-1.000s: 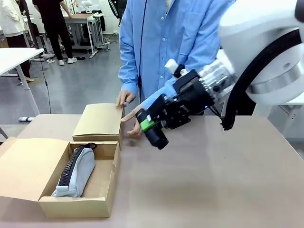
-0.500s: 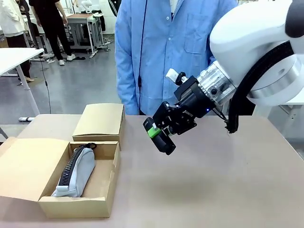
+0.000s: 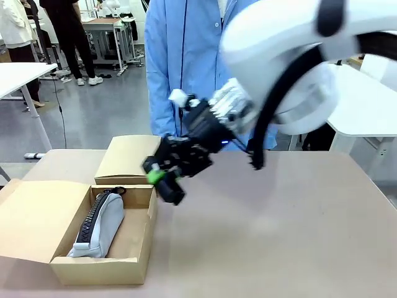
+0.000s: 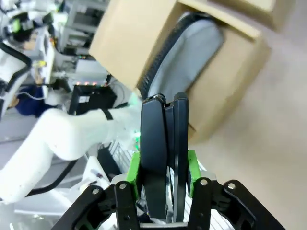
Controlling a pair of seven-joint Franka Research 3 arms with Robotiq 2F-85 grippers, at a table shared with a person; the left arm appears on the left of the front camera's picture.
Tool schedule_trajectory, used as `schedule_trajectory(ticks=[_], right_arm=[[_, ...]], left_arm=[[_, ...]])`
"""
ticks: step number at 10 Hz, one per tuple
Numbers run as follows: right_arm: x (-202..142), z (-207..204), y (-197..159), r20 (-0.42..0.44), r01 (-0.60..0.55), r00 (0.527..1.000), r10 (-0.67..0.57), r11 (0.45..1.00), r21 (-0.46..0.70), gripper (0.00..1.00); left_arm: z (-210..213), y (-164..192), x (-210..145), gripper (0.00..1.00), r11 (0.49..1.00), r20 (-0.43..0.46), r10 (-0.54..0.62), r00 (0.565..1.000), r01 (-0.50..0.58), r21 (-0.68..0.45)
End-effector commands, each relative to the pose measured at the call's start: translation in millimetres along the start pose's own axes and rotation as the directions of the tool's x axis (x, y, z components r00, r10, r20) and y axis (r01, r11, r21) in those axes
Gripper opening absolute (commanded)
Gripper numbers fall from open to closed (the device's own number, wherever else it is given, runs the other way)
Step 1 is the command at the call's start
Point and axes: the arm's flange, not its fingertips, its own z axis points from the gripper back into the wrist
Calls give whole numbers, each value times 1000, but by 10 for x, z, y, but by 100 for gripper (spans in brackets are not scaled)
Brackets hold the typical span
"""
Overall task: Place items inside the box.
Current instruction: Pick up a Pencil pouch or Stapler and place it inside the Mailer Box closest to the robot.
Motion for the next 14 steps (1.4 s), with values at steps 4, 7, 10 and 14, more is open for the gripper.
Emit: schedule_trajectory(ticks=[4, 7, 10, 14], right_arm=[[147, -280, 25, -18, -14, 1000, 14, 1000, -19, 43], [287, -644, 71, 3, 79, 997, -79, 994, -74, 43], [234, -834, 448, 111, 237, 968, -224, 963, -128, 43], [266, -1126, 340, 125, 361, 932, -340, 906, -222, 43]], left_arm=[[4, -27, 8, 100, 999, 16, -19, 1000, 20, -25], [4, -27, 8, 100, 999, 16, -19, 1000, 20, -25], [4, -27, 8, 100, 999, 16, -19, 1000, 20, -25], [4, -27, 8, 100, 999, 16, -19, 1000, 20, -25]])
